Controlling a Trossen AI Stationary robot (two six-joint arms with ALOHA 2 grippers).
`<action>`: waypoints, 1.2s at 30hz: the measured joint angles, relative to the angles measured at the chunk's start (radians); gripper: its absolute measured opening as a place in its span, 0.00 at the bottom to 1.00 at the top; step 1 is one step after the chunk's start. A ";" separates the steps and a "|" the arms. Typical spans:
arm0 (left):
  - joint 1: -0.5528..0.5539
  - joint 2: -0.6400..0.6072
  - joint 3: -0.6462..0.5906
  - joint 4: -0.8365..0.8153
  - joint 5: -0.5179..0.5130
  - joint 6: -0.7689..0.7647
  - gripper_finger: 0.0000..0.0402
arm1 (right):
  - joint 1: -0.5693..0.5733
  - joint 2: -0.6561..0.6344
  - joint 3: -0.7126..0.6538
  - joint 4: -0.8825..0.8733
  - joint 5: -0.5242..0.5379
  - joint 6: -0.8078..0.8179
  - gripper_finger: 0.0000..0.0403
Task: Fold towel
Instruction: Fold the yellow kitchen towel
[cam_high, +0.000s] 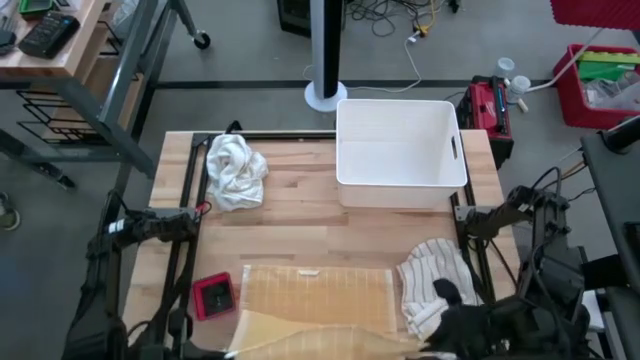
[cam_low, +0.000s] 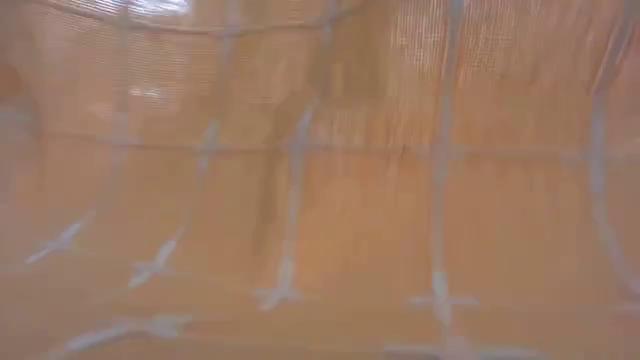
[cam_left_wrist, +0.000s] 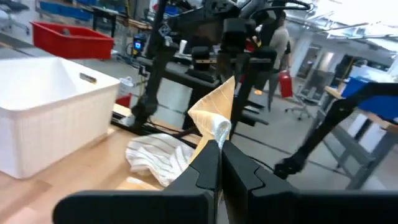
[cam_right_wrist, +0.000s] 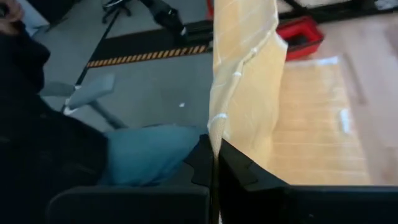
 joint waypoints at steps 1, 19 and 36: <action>-0.005 0.000 -0.004 0.013 0.000 -0.007 0.00 | 0.006 0.009 -0.007 0.008 -0.012 0.008 0.00; -0.023 0.000 -0.100 0.002 0.025 -0.199 0.00 | 0.038 0.102 -0.047 0.051 -0.034 0.059 0.00; 0.015 -0.012 -0.453 -0.003 -0.077 -0.486 0.00 | -0.007 0.101 -0.296 -0.054 0.216 0.095 0.00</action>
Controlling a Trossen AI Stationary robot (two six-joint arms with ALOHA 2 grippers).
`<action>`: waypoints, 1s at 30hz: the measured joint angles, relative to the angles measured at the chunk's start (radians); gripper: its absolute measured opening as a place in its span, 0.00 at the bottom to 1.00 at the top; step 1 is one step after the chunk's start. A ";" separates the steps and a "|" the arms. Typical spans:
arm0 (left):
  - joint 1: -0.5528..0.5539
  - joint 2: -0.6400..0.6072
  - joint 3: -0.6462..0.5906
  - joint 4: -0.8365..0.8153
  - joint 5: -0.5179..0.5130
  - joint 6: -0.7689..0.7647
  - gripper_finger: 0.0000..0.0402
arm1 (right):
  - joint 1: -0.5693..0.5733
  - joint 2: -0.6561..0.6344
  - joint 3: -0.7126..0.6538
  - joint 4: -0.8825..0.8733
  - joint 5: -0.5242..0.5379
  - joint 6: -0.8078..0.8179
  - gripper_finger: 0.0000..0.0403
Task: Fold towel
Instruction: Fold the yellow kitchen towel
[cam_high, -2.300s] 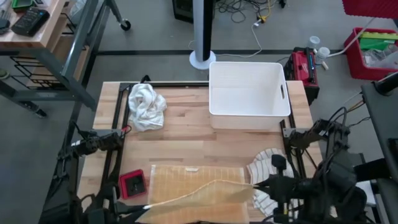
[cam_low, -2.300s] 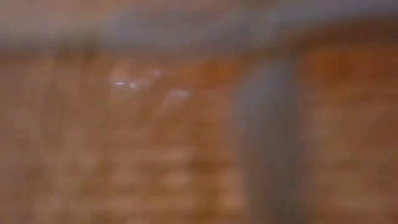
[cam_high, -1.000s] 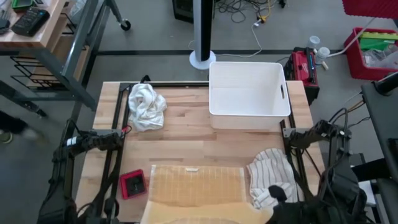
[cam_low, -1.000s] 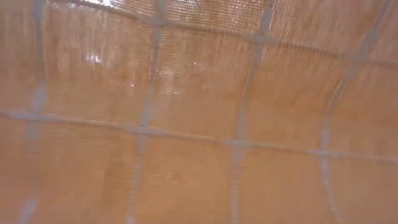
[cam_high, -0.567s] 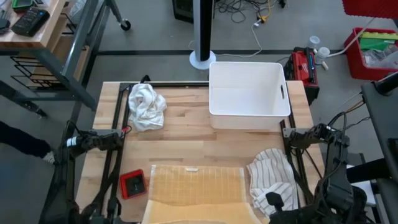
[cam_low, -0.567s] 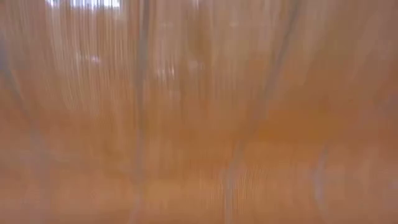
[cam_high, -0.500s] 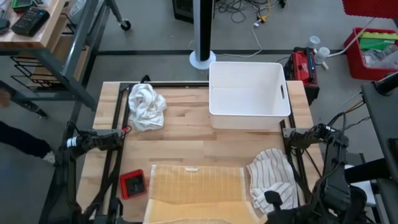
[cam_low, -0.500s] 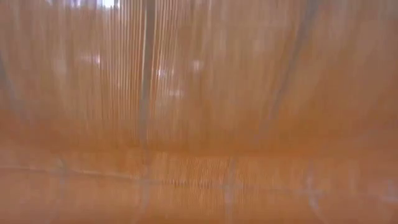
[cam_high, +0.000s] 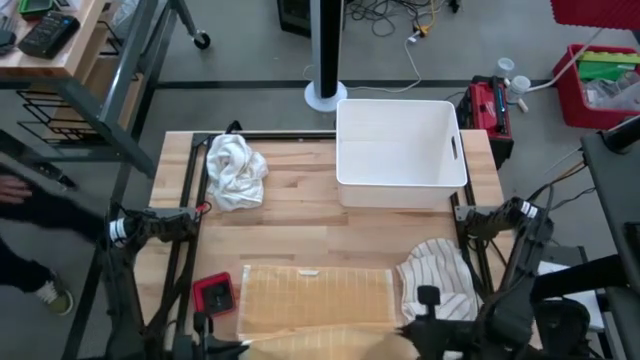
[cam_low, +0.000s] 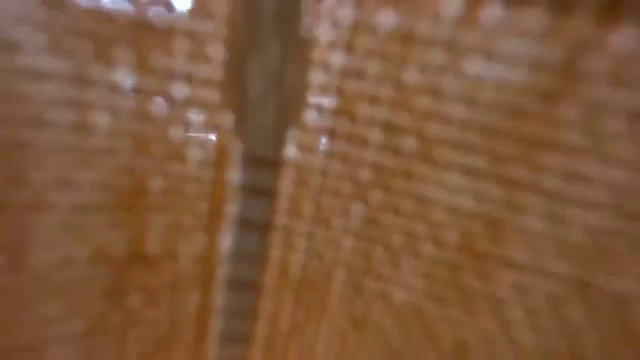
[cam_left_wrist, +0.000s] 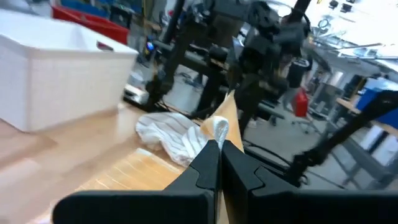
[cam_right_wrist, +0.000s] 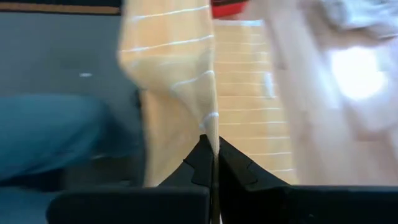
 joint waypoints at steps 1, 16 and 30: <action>0.010 -0.001 -0.011 -0.006 -0.006 0.002 0.00 | -0.003 0.000 -0.032 -0.001 0.027 0.007 0.00; 0.200 -0.114 -0.309 -0.403 0.359 -0.380 0.00 | -0.146 -0.001 -0.396 -0.046 0.156 0.044 0.00; 0.219 -0.169 -0.513 -0.465 0.711 -0.608 0.00 | -0.236 -0.008 -0.564 0.060 0.138 -0.117 0.00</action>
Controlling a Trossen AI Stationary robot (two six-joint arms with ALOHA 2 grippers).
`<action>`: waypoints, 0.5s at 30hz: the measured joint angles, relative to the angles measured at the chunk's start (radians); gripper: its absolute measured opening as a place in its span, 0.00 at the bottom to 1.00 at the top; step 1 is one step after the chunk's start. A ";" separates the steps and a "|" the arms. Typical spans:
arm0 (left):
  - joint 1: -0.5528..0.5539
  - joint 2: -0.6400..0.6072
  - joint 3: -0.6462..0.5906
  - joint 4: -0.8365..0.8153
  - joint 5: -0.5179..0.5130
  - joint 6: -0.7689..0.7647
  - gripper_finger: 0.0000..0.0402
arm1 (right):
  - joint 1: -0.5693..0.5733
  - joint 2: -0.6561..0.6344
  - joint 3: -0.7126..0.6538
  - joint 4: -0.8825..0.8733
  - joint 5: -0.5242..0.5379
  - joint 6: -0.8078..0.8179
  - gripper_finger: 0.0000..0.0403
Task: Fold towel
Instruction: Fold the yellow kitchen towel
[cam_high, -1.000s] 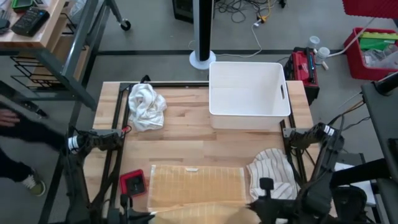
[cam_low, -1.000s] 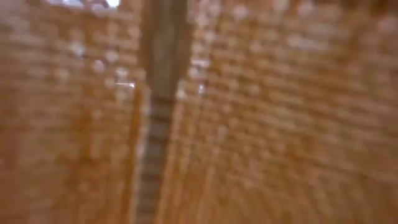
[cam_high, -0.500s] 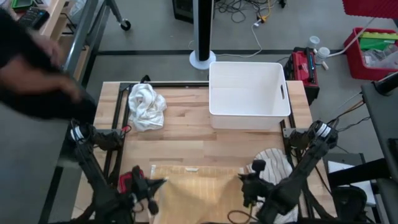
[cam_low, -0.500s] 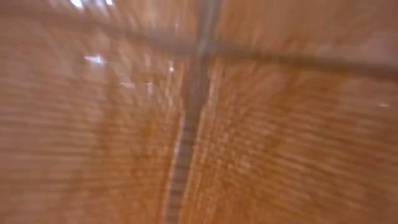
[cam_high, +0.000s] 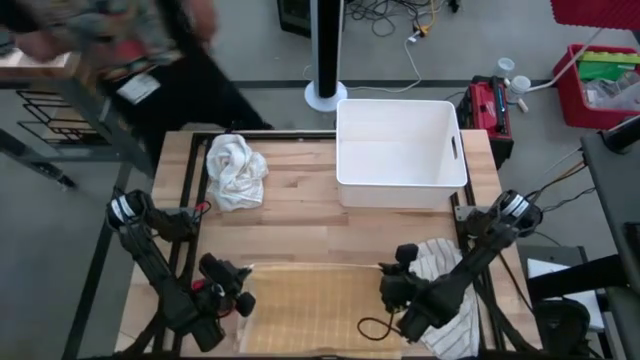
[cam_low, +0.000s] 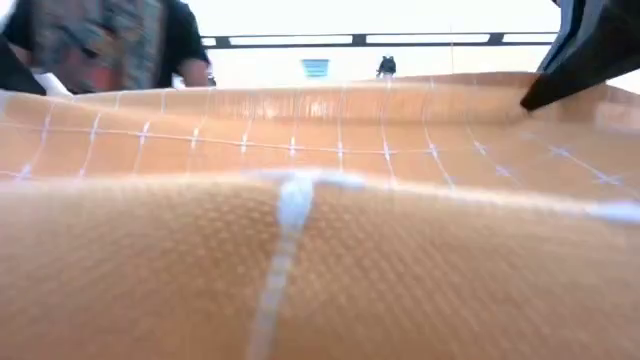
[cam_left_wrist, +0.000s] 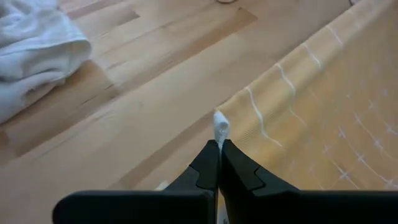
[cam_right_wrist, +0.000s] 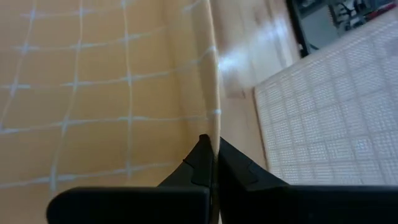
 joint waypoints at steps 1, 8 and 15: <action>0.000 0.000 -0.010 -0.004 0.007 -0.011 0.00 | -0.009 0.000 -0.003 0.012 -0.008 -0.027 0.00; 0.015 -0.013 -0.026 -0.109 0.064 -0.085 0.00 | -0.120 0.001 -0.006 0.012 -0.029 -0.185 0.00; 0.046 -0.072 0.004 -0.195 0.135 -0.087 0.00 | -0.226 0.000 0.009 0.051 -0.150 -0.309 0.00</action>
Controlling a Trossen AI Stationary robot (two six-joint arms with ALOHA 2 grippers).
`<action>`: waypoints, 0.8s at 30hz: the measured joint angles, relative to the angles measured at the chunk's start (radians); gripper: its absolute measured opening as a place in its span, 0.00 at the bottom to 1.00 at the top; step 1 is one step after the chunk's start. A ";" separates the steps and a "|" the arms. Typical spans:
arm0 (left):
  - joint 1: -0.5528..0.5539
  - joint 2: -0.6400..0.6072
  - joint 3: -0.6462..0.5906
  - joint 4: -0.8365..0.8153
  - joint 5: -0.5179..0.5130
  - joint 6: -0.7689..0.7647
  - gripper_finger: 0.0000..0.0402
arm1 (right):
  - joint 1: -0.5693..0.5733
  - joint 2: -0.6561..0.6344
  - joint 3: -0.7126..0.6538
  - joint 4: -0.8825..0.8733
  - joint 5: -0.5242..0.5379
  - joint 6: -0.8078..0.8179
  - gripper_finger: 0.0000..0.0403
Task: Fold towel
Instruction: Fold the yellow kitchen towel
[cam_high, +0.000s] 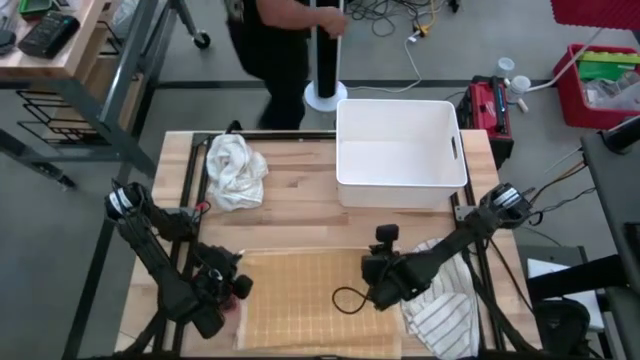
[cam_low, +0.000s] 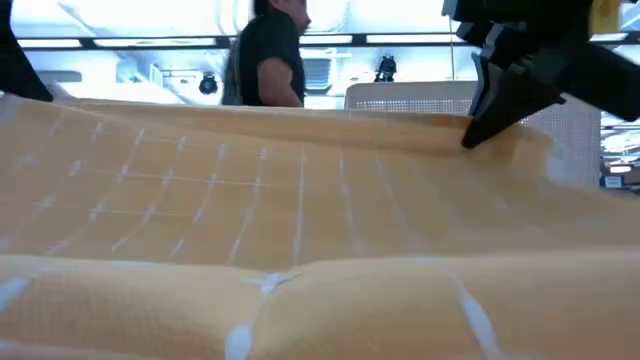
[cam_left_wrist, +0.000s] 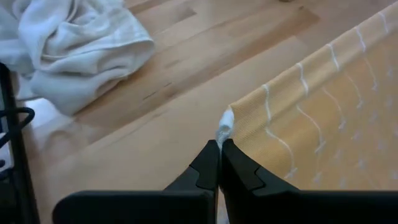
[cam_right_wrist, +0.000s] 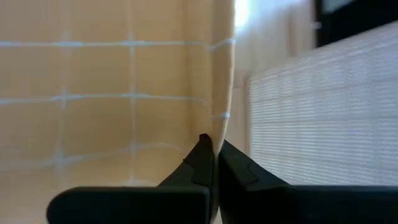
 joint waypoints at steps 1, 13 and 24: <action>0.008 -0.009 0.003 -0.004 0.004 0.015 0.00 | -0.008 0.000 0.001 0.010 -0.016 -0.024 0.00; 0.110 -0.095 -0.038 0.019 0.102 0.149 0.20 | -0.102 -0.022 0.022 0.050 -0.194 -0.100 0.13; 0.079 -0.106 -0.035 0.082 0.234 0.146 0.51 | -0.076 -0.116 0.030 -0.139 -0.053 0.047 0.51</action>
